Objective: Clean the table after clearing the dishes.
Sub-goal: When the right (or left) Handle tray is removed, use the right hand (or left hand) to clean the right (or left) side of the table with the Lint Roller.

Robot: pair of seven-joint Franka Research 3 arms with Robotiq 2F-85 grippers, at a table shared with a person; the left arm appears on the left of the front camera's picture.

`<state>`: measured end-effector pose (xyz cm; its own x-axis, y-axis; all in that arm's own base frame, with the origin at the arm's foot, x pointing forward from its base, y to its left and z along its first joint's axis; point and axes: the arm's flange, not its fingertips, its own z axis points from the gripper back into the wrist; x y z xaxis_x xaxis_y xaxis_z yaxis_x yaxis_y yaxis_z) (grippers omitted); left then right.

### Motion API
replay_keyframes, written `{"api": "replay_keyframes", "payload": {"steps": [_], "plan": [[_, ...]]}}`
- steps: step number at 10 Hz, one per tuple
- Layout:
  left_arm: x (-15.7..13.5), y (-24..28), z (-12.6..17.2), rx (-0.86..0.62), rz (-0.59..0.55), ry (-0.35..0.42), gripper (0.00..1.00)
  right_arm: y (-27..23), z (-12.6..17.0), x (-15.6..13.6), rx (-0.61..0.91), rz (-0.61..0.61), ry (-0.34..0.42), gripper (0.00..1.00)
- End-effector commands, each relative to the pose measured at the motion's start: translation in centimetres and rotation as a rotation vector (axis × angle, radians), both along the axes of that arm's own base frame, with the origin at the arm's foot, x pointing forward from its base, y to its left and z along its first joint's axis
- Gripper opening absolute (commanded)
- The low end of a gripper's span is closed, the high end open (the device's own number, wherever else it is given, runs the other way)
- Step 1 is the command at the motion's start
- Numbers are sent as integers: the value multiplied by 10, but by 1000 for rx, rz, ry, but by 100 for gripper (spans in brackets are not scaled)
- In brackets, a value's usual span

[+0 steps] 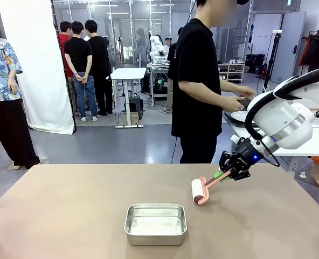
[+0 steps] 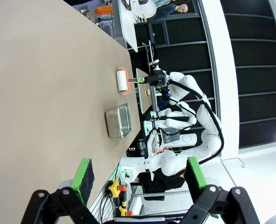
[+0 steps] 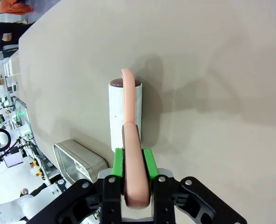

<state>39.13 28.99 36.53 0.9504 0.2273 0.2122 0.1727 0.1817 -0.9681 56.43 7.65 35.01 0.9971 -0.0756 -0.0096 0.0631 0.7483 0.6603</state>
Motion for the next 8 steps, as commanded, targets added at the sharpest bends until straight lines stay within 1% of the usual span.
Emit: {"api": "replay_keyframes", "payload": {"steps": [1,3,4,8], "plan": [[-3,0,0,-2,6,-1,100,-26,-22,3,-116,-36,-8,21],[-3,0,0,-2,6,-1,100,-59,-26,6,-141,-45,-2,21],[-3,0,0,-2,6,-1,100,-80,-28,8,-181,-68,-8,21],[-3,0,0,-2,6,-1,100,-147,-26,15,-257,-133,-18,21]]}}
